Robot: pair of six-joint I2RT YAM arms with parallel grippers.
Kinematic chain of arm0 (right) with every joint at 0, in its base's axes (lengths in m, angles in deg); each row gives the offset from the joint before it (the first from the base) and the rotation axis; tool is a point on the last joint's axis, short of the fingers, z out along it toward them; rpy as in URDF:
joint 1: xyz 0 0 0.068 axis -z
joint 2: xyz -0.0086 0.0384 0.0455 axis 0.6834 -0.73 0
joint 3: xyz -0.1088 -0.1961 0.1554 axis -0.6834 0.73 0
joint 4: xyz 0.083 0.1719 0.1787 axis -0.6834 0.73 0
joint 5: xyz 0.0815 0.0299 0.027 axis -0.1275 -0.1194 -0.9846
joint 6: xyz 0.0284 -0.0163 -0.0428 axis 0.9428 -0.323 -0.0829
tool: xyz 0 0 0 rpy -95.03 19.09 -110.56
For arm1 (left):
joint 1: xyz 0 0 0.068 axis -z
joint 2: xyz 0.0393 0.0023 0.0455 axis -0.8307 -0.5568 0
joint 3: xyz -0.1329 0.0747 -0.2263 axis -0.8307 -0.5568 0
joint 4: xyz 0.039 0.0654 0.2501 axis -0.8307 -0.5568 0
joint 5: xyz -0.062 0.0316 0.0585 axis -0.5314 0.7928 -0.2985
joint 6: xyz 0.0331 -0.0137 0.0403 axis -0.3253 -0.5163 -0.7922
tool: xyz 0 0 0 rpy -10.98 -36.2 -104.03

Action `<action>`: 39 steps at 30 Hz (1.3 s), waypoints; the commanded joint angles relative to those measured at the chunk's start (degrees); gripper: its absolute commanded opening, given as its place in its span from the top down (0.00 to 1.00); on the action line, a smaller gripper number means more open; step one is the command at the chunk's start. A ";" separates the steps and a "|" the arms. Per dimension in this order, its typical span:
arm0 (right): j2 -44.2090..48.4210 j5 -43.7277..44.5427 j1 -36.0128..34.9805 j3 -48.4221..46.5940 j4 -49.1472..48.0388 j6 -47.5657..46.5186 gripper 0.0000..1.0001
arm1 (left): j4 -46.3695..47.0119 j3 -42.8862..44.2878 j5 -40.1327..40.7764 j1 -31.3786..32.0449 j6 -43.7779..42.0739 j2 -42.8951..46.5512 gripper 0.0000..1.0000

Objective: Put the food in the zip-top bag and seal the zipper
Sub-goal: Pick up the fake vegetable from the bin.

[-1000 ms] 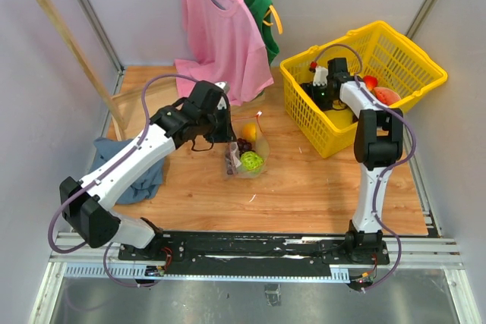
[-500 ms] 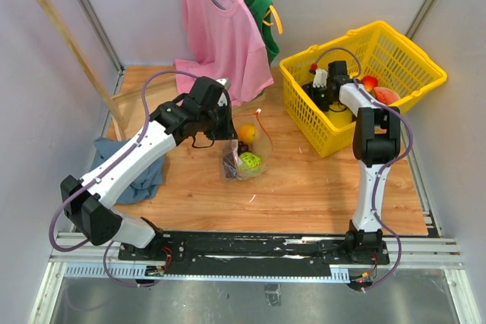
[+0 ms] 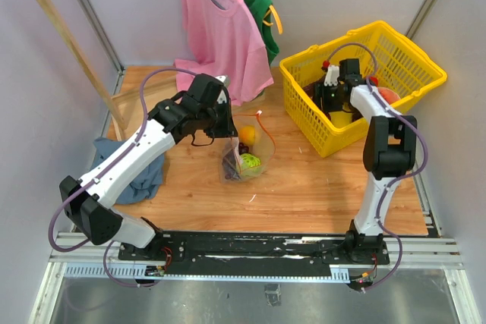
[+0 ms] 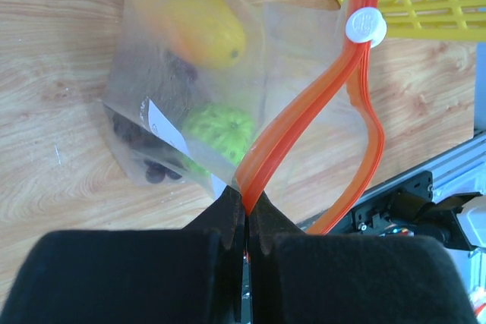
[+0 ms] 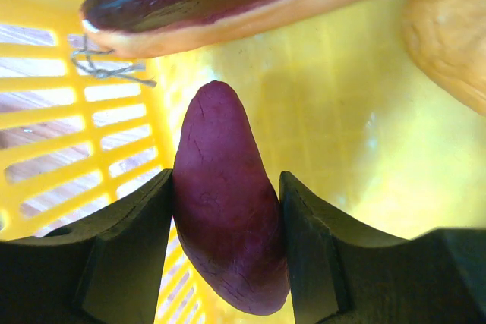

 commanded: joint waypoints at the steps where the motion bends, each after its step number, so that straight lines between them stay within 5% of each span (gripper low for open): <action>1: 9.22 5.86 0.55 2.67 0.73 2.70 0.88 | -0.41 2.68 -0.66 -0.01 0.84 -0.20 1.00; 19: 38.82 8.84 -2.77 9.98 1.49 14.05 0.95 | 1.09 2.37 -1.07 -0.01 3.57 -0.76 1.00; 29: 49.85 10.15 -17.12 16.22 -5.07 19.20 0.98 | 2.11 2.43 -1.44 -0.01 5.06 -2.18 1.00; 39: 54.22 8.03 -32.77 29.14 -26.73 27.58 0.96 | 2.42 2.26 -1.38 -0.01 5.38 -2.31 1.00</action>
